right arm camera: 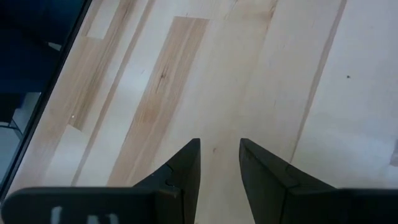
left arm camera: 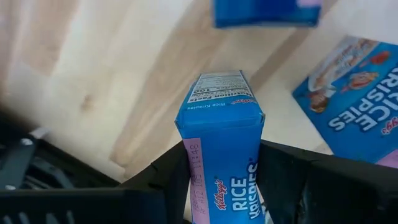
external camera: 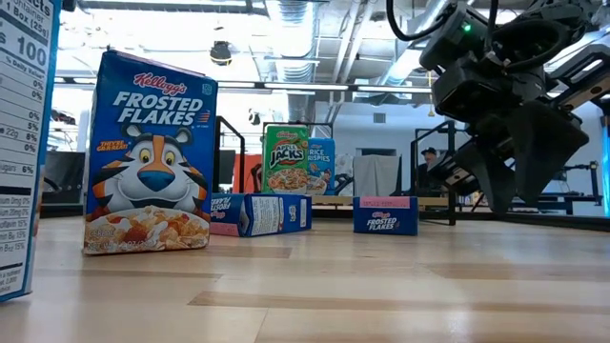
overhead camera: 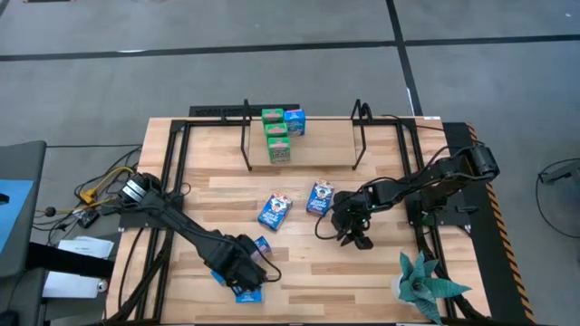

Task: Stack cereal on shelf
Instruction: Put the left light blue cereal box on the shelf aligned with the other light blue cereal box

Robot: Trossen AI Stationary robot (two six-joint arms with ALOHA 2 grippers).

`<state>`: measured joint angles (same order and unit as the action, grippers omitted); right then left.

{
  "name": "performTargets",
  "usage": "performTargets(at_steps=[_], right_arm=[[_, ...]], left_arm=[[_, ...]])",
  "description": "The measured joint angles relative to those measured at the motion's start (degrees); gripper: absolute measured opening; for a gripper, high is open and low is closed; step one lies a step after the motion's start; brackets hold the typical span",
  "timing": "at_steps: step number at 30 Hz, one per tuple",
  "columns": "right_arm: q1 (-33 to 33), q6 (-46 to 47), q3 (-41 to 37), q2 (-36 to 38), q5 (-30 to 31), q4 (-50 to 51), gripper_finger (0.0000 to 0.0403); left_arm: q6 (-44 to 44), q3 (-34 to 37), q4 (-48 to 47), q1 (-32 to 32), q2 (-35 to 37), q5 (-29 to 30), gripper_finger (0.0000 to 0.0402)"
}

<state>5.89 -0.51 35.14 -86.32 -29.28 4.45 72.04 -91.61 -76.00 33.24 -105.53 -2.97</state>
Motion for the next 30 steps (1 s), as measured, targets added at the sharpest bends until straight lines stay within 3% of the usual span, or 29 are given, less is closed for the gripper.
performTargets(at_steps=[13,24,30], right_arm=[[-0.8,0.0,0.0,0.0,-0.2,0.0,0.0136],[-2.0,0.6,0.0,0.0,-0.3,0.4,0.0136],[-2.7,1.4,0.0,0.0,-0.3,1.1,0.0136]], left_arm=[[-1.3,0.0,-2.7,-6.4,6.1,12.6,0.0146],[-13.6,-0.8,-2.6,-15.5,8.0,15.1,0.0146],[-23.0,-5.0,-1.2,-20.8,8.1,21.6,0.0146]])
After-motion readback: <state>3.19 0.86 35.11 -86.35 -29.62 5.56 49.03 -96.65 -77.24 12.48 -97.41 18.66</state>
